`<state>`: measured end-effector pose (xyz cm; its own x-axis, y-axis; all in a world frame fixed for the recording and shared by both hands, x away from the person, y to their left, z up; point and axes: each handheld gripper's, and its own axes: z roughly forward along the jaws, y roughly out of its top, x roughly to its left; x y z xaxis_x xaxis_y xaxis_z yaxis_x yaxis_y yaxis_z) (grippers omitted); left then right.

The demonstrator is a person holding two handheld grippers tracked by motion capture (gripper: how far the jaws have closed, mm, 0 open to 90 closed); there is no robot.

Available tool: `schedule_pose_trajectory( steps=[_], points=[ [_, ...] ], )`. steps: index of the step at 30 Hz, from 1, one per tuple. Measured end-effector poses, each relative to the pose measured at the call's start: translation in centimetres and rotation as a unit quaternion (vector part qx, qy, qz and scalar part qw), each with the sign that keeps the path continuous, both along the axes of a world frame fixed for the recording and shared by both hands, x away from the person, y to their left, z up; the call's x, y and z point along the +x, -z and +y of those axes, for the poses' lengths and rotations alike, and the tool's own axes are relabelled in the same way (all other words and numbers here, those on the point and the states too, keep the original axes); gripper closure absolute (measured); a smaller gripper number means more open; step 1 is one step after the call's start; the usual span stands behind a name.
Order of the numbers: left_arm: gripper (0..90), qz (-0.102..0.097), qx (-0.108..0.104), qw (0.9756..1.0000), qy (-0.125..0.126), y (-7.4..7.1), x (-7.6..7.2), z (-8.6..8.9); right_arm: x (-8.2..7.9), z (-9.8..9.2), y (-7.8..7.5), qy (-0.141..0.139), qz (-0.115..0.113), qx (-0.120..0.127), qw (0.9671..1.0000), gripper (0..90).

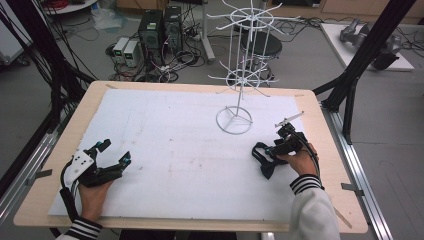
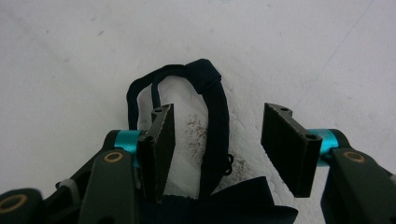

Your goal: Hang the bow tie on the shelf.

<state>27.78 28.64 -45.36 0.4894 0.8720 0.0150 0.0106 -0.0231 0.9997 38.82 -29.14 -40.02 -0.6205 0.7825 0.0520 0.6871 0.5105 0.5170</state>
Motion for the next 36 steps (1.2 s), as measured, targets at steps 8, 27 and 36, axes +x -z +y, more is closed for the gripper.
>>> schedule_pose_trajectory(
  steps=[8, 27, 36],
  points=[
    [15.7, 0.001, 0.000, 1.0000, 0.001, 0.0, 0.0, 0.0, 0.4, 0.2, 0.6, -0.005, 0.020, -0.008, 0.9998, 49.3],
    [15.7, 0.001, 0.001, 1.0000, 0.001, 0.0, 0.0, 0.0, 0.9, 0.2, 1.2, -0.011, 0.042, -0.016, 0.9989, 60.6],
    [15.7, 0.000, -0.002, 1.0000, 0.000, 0.0, 0.0, 0.0, 1.0, 0.6, 1.4, -0.017, 0.055, -0.029, 0.9979, 77.9]
  ],
)
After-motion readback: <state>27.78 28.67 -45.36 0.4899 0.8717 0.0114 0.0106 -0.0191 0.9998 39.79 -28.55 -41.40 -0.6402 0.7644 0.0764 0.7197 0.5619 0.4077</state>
